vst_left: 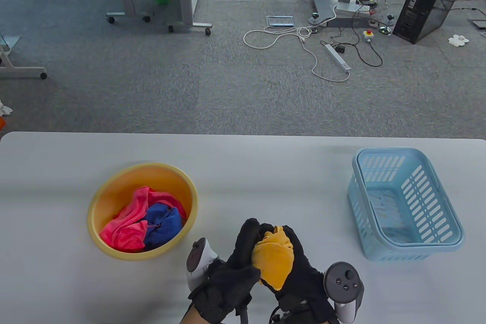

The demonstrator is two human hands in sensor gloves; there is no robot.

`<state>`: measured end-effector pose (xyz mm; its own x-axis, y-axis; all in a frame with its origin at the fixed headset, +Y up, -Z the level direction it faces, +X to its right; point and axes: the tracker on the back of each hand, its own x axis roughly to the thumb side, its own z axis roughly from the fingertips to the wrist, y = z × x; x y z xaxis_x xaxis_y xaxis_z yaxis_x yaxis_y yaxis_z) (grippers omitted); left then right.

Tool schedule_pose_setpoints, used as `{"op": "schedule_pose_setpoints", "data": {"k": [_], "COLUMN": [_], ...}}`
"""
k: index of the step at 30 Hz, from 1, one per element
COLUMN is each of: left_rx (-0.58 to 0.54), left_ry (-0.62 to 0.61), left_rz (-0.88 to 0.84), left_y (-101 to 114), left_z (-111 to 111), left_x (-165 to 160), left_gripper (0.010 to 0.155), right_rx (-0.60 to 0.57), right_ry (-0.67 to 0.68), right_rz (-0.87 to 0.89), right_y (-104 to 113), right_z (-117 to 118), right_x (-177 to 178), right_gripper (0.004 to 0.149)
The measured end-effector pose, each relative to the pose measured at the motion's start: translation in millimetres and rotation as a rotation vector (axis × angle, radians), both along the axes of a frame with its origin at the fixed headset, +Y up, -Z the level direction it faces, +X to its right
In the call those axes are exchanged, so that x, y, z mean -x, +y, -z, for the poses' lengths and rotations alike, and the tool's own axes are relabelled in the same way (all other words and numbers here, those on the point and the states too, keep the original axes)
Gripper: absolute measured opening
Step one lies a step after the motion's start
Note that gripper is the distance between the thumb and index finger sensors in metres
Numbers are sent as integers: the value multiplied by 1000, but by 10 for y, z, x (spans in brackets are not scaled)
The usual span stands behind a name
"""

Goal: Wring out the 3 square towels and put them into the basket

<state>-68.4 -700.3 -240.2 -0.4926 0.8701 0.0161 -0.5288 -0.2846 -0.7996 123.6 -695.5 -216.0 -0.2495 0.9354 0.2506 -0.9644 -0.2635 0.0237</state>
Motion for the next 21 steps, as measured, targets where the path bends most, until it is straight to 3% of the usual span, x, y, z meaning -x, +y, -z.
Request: {"op": "schedule_pose_setpoints", "data": {"k": [3,7,12,16,19,21], "left_rx": [-46,1,18,27,55,156], "left_ry": [90,134,219,445,390,283], "left_rz": [97,51,124,307,338,264], "left_y": [35,124,139,135,118,77], "left_z": [-1,-21,-15,-48,-51,-60], "left_x": [112,219,304,381,369,328], "left_gripper": [95,94,91,84,85,87], "right_rx": [-18,3,-85,-163,-259,-329], "right_ry": [-133,-160,-231,-326,-377,-406], "right_rz": [-71,50,-105,-336,-511,-627], "right_y": [28,91,199,270,338,370], "right_z": [6,-3,-42,-110,-166,-207], "right_x": [-165,-356,-400,-318,-206,-127], "right_gripper": [99,98,97,96,96,94]}}
